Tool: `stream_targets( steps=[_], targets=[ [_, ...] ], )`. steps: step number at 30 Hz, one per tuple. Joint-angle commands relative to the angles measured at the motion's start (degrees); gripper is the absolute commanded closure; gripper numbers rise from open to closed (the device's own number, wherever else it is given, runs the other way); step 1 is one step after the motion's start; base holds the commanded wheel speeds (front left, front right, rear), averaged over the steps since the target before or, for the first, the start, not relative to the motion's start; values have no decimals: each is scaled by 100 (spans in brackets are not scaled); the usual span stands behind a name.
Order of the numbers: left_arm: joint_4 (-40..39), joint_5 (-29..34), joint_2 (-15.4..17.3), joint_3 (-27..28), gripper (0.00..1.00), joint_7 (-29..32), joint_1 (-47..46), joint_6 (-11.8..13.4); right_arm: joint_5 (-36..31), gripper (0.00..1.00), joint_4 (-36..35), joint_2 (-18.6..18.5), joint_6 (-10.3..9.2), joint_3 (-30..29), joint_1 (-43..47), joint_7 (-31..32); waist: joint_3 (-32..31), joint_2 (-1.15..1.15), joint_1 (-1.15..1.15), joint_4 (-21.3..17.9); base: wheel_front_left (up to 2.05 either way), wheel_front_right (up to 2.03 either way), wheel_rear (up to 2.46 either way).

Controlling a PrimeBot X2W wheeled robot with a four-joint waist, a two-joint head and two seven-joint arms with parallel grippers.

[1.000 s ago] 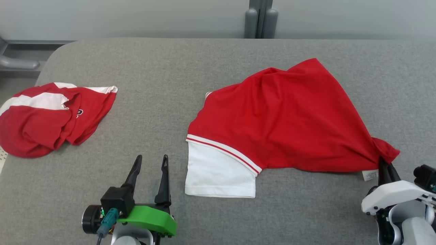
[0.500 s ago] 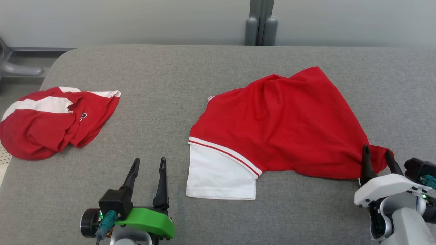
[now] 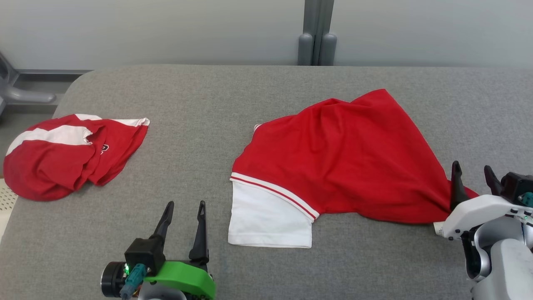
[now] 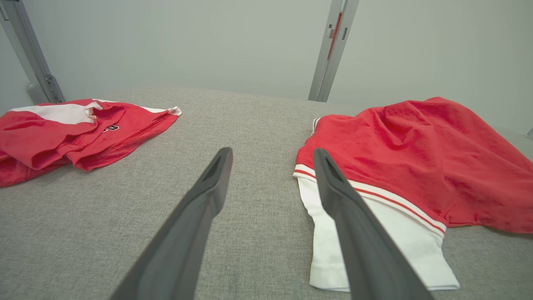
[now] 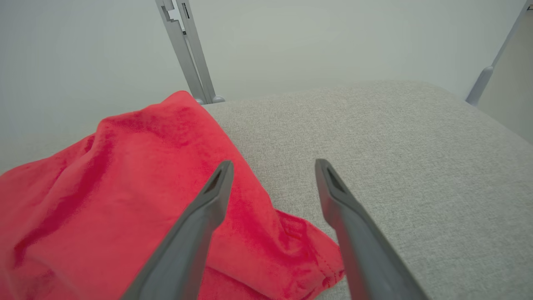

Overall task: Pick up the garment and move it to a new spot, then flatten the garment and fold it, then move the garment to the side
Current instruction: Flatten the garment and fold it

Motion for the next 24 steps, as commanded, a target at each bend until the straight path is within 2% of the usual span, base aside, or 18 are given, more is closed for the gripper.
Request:
stream_targets(
  steps=[1, 5, 9, 16, 24],
  targets=[
    [10, 59, 15, -9, 0, 3, 68, -4, -134, 0, -108, -15, -8, -30, -4, 107, -8, 0, 0, 16, 0, 0, 0],
    [23, 62, 15, -46, 0, 3, 86, -22, -373, 0, -377, -56, -8, 32, -122, 599, -41, 0, 0, 77, 0, 0, 0],
    [19, 36, 15, -77, 0, 3, 89, -7, -371, 0, -476, -122, -8, 145, -167, 797, -80, 0, 0, 145, 0, 0, 0],
    [66, -46, 15, -125, 0, 3, 124, 28, -280, 0, -507, -57, -8, 487, 5, 569, -280, 0, 0, 169, 0, 0, 0],
    [150, -166, 15, -259, 0, 4, -38, 84, -119, 0, -756, -13, -8, 1069, 320, 116, -474, 0, 0, 19, 0, 0, 0]
  ],
)
